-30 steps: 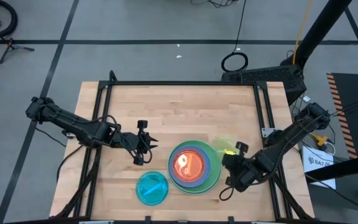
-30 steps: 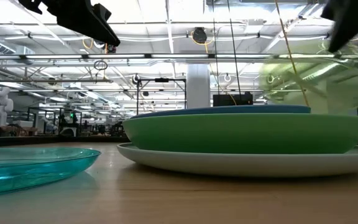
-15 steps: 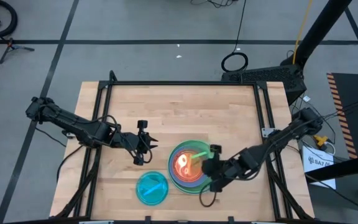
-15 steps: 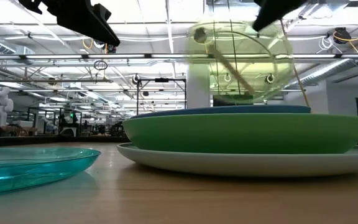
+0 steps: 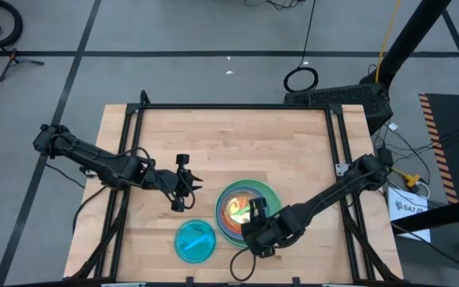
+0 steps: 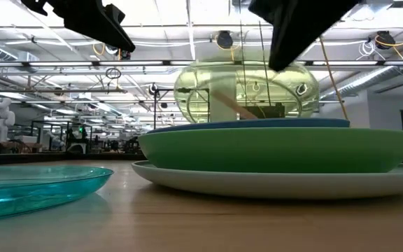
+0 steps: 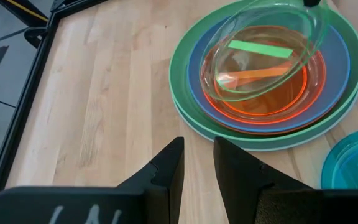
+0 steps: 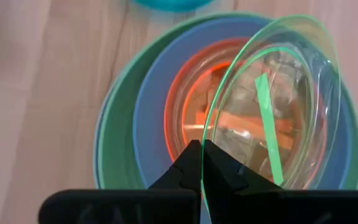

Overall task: Stack plastic plates
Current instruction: Stack the transparent green plate on the transparent orange plate, then stack the transparent blue plate on the transparent green plate

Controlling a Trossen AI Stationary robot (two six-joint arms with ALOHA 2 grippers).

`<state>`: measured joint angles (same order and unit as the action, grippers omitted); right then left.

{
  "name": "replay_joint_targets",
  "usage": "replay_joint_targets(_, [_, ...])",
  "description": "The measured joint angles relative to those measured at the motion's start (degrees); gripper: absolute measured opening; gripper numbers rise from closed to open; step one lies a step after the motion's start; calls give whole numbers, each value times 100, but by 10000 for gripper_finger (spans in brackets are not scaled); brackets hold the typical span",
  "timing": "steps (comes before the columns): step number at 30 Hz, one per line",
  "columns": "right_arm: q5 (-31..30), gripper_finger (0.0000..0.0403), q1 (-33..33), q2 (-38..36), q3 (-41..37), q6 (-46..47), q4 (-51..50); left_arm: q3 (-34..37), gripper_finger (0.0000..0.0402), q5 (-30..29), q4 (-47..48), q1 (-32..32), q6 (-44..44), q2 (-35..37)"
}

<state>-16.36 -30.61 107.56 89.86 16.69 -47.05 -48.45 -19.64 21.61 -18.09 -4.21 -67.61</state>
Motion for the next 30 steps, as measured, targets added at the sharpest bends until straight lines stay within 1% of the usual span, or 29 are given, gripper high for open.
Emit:
replay_joint_targets(6, [20,7,0,197,0,-89,-132,0,95,0,0,2,0,0])
replay_joint_targets(17, [16,60,17,193,0,85,-120,0,95,0,0,2,15,0])
replay_joint_targets(24, [27,85,16,193,0,476,-124,0,95,2,0,-5,211,0])
replay_joint_targets(30, [446,113,22,191,0,971,-128,0,95,34,46,-7,573,0])
